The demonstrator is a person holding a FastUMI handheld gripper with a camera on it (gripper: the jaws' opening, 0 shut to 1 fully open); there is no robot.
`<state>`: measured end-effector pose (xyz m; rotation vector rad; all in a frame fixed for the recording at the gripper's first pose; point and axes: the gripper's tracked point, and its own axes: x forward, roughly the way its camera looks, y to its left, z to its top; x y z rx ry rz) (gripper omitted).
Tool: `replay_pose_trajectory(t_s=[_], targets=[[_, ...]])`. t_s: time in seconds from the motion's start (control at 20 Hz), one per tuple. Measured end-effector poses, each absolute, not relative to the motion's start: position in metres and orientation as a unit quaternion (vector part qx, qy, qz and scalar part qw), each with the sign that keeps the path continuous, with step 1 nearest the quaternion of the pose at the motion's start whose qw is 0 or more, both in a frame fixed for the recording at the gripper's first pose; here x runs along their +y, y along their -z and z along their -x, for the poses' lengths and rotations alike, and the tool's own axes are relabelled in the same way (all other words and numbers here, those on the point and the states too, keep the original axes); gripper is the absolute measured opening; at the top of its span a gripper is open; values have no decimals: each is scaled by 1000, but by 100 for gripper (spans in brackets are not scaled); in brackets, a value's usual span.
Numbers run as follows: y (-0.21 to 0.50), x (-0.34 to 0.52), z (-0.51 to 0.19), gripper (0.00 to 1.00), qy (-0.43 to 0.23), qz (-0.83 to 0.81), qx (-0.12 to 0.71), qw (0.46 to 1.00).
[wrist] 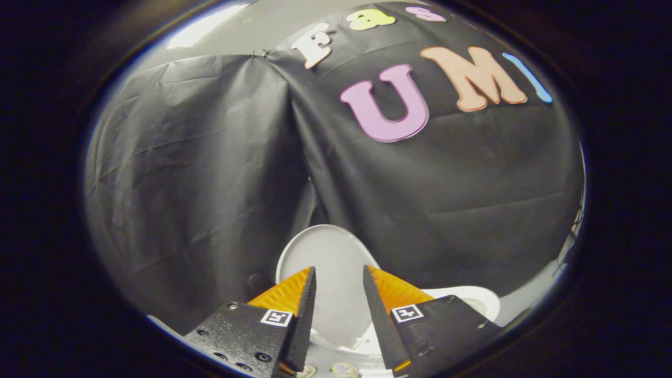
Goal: Open the toilet lid.
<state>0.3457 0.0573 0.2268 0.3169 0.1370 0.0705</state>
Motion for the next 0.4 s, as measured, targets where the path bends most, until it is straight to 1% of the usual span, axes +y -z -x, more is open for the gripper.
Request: replay_pose_trajectory(t_s=[0.4], targets=[[-200,-86,-282,60,29,-132,14,991]])
